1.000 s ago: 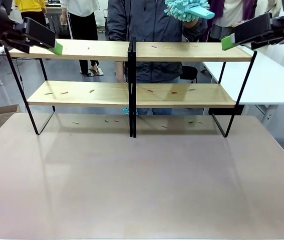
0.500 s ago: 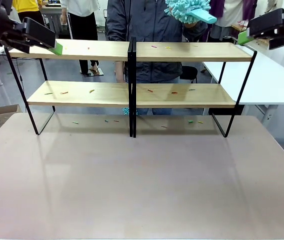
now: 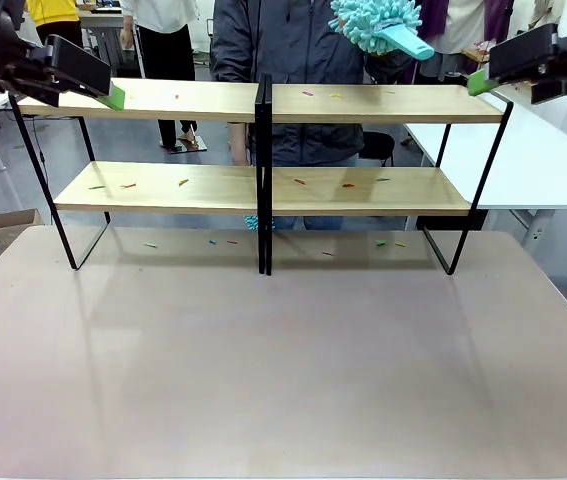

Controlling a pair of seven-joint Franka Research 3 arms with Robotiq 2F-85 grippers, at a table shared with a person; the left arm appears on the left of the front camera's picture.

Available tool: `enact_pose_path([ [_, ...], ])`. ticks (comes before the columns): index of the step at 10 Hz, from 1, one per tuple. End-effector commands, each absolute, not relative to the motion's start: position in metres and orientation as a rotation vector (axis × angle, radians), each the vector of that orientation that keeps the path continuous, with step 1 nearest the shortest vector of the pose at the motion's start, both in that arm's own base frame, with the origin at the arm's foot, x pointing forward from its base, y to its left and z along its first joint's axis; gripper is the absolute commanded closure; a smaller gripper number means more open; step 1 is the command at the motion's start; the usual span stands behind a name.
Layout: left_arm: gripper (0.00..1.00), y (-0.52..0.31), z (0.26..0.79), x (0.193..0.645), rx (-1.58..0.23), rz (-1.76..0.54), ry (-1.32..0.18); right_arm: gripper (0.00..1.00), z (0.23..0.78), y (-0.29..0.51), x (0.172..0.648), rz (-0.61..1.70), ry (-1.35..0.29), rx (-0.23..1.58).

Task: Clean the shelves.
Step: Pick up the Duster when the human hands it over.

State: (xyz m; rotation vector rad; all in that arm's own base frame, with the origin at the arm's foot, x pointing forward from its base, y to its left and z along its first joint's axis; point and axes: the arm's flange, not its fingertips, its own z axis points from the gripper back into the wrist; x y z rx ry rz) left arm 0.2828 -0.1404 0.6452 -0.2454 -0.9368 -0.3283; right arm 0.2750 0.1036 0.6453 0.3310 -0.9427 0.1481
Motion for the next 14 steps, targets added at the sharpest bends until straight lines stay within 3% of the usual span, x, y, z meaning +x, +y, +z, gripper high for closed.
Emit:
enact_pose_path([
  [1,0.00,-0.142,0.645,0.282,-0.250,-0.332,-0.947,0.00,0.648,0.118,0.283,0.131,-0.934,0.331],
  [13,0.00,-0.142,0.645,0.282,-0.250,-0.332,-0.947,0.00,0.643,0.130,0.285,0.173,-0.915,0.302],
  [14,0.00,-0.142,0.645,0.282,-0.250,-0.332,-0.947,0.00,0.651,0.111,0.283,0.219,-0.843,0.381],
])
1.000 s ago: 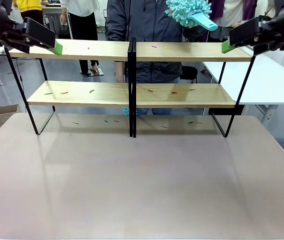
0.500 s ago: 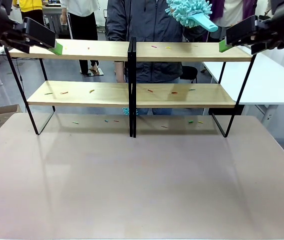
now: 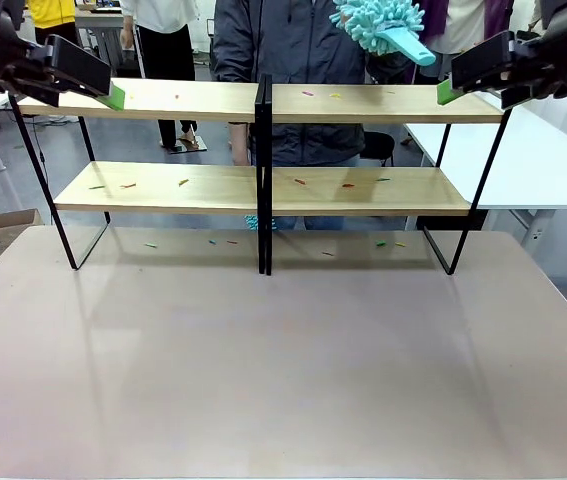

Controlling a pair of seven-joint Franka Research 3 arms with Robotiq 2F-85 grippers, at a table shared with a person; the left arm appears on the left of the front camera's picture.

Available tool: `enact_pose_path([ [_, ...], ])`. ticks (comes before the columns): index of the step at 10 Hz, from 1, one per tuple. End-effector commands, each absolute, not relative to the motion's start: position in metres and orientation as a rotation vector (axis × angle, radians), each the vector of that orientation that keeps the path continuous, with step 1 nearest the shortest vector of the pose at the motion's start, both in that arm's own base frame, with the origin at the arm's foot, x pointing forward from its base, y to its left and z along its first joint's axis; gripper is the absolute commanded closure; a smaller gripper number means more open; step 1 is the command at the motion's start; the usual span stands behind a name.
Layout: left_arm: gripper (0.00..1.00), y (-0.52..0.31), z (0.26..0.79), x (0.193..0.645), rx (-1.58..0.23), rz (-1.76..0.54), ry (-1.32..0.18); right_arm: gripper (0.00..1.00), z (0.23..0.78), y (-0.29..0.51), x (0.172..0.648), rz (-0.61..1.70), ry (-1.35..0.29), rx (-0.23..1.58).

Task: Clean the shelves.
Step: Pick up the Duster when the human hands it over.

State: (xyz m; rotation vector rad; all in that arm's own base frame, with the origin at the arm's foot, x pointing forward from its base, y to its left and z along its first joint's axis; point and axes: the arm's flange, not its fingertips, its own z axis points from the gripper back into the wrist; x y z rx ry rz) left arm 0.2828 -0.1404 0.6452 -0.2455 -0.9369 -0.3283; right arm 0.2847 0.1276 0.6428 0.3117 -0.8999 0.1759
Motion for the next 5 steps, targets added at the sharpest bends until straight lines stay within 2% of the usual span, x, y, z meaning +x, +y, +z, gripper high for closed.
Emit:
enact_pose_path([
  [1,0.00,-0.142,0.645,0.282,-0.250,-0.332,-0.947,0.00,0.662,0.083,0.302,0.210,-0.659,0.575],
  [3,0.00,-0.142,0.645,0.282,-0.250,-0.332,-0.947,0.00,0.683,0.032,0.337,0.327,-0.348,1.003],
  [4,0.00,-0.142,0.645,0.282,-0.250,-0.332,-0.947,0.00,0.688,0.020,0.350,0.057,-0.374,1.062],
  [5,0.00,-0.142,0.645,0.282,-0.250,-0.332,-0.947,0.00,0.659,0.059,0.315,0.240,-0.674,0.696],
])
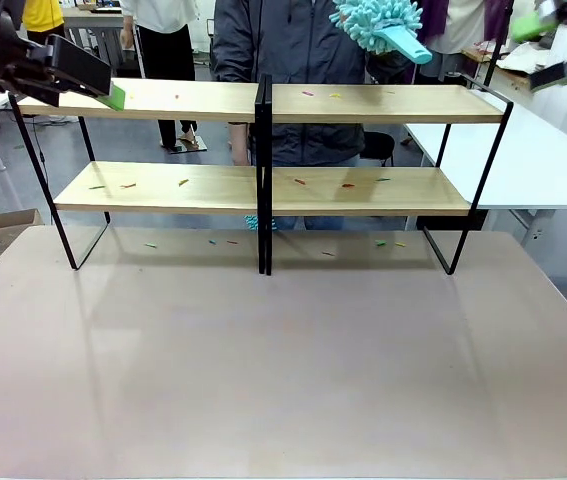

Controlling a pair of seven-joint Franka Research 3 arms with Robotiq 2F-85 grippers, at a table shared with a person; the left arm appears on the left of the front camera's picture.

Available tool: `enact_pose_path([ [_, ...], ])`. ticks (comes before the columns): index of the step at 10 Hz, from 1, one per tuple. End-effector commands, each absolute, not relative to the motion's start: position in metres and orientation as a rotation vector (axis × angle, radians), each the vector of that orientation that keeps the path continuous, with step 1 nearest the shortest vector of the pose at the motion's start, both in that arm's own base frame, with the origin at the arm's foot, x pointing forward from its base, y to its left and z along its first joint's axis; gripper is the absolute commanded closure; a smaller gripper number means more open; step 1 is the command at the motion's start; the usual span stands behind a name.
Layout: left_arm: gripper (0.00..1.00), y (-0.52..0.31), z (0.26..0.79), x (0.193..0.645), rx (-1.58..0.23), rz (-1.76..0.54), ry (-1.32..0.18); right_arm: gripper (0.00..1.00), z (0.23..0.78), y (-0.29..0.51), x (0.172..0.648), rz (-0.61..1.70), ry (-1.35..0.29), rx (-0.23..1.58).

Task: Clean the shelves.
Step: Pick up the Duster when the human hands it over.

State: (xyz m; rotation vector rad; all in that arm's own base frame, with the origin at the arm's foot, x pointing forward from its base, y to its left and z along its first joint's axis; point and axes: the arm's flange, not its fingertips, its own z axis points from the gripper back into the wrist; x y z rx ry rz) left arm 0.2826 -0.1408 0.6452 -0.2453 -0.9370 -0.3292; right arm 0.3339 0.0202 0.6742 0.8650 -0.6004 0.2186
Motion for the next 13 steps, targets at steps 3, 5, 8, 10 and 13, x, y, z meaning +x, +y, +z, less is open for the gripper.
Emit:
enact_pose_path([
  [3,0.00,-0.142,0.645,0.282,-0.250,-0.332,-0.947,0.00,0.687,0.028,0.406,0.126,-0.376,1.177],
  [5,0.00,-0.142,0.645,0.282,-0.250,-0.332,-0.947,0.00,0.691,0.042,0.496,-0.062,-0.327,1.305],
  [8,0.00,-0.142,0.645,0.282,-0.250,-0.332,-0.947,0.00,0.665,0.076,0.567,-0.163,-0.319,1.268],
  [10,0.00,-0.142,0.645,0.282,-0.250,-0.332,-0.947,0.00,0.651,0.074,0.568,-0.160,-0.288,1.274],
  [13,0.00,-0.142,0.645,0.282,-0.250,-0.332,-0.947,0.00,0.642,0.071,0.555,-0.132,-0.308,1.246],
])
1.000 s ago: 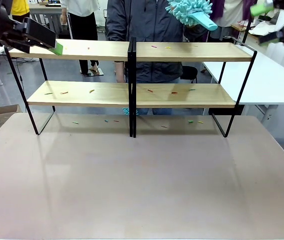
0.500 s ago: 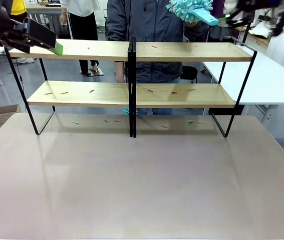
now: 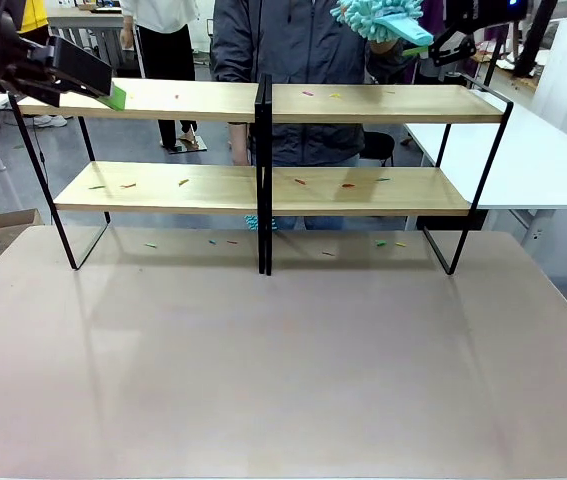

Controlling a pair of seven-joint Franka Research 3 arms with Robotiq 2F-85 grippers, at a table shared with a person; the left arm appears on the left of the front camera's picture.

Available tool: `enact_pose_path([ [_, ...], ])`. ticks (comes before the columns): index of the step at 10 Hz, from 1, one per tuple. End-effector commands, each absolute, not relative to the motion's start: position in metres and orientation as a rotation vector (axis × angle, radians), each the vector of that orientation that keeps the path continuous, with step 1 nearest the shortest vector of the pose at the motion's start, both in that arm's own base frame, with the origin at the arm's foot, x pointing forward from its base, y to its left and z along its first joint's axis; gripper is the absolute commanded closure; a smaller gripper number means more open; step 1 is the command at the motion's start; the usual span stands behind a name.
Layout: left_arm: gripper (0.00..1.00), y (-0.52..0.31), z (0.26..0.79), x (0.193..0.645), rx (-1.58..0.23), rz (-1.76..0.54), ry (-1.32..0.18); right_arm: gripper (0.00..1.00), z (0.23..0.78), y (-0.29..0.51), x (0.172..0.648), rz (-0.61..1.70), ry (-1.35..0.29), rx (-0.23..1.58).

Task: Clean the shelves.
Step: Pick up the Duster when the human hands it over.

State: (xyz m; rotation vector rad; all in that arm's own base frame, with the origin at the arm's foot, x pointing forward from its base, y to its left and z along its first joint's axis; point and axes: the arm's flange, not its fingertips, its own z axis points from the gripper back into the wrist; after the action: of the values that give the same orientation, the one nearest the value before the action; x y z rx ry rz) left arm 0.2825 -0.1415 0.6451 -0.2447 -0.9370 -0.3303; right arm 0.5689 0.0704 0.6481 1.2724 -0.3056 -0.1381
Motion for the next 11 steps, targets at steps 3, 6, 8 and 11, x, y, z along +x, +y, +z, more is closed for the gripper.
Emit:
enact_pose_path([
  [3,0.00,-0.1416,0.6455,0.2823,-0.250,-0.332,-0.947,0.00,0.6392,0.0723,0.5474,-0.105,-0.294,1.245],
  [6,0.00,-0.1416,0.6455,0.2823,-0.250,-0.332,-0.947,1.00,0.6373,0.0703,0.5435,-0.090,-0.320,1.271],
  [8,0.00,-0.1416,0.6455,0.2823,-0.250,-0.332,-0.947,1.00,0.6373,0.0715,0.5430,-0.080,-0.320,1.267],
  [11,0.00,-0.1416,0.6455,0.2823,-0.250,-0.332,-0.947,1.00,0.6357,0.0763,0.5450,-0.080,-0.312,1.247],
])
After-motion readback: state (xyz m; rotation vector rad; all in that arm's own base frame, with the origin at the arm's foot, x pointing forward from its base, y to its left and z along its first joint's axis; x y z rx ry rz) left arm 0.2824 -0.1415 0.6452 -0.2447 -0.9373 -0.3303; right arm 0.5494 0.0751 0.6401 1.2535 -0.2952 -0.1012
